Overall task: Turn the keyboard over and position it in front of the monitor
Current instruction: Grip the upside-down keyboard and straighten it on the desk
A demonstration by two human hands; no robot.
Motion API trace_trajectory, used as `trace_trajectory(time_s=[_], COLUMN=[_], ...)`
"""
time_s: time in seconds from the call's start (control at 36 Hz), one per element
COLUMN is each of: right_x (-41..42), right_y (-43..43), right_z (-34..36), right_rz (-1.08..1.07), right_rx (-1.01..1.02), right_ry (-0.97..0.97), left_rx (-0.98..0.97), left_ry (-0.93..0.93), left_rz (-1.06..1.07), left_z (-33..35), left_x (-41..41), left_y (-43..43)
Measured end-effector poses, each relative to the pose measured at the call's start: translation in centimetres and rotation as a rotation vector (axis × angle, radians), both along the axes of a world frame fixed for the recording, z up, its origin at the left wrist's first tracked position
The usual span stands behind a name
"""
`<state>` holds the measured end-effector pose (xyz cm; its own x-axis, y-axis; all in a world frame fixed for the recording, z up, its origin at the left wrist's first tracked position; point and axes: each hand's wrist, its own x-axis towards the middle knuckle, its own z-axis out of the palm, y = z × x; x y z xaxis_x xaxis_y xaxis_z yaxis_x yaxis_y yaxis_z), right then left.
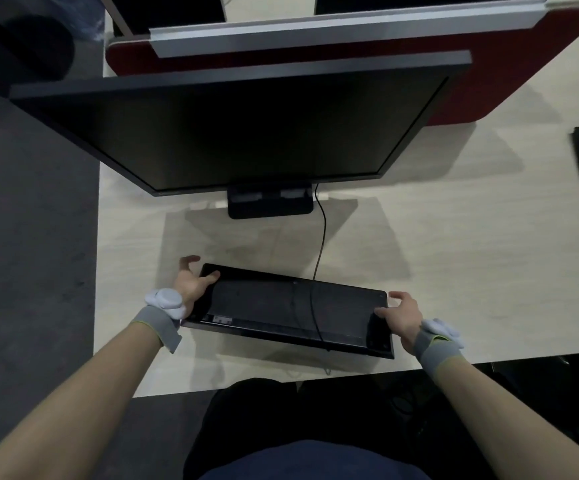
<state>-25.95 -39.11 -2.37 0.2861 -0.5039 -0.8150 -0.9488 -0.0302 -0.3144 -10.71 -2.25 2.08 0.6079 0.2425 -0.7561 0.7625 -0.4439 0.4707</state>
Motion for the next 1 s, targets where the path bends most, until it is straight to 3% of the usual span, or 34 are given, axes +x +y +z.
trace_trajectory(time_s=[0.28,0.58,0.72,0.86,1.0], right_x=[-0.3,0.4,0.7,0.2,-0.9], right_y=[-1.6,-3.8,-4.6,-5.0,-5.4], right_z=[0.5,0.1,0.8,1.2,0.4], right_rz=[0.231,0.243,0.177,-0.064,-0.077], right_rx=[0.006,0.051,0.157,0.33,0.306], right_ry=[0.041,0.035,0.017,-0.087,-0.125], left_rx=[0.047,-0.043,-0.067,-0.166,-0.128], left_ry=[0.102,0.26,0.276,0.167,0.127], left_rz=[-0.178,-0.154,-0.096,0.06,0.058], left_z=[-0.3,-0.6,0.2,0.4,0.0], left_x=[-0.7,-0.7,0.3,0.5,0.0], left_y=[-0.1,-0.2,1.0,1.6,1.6])
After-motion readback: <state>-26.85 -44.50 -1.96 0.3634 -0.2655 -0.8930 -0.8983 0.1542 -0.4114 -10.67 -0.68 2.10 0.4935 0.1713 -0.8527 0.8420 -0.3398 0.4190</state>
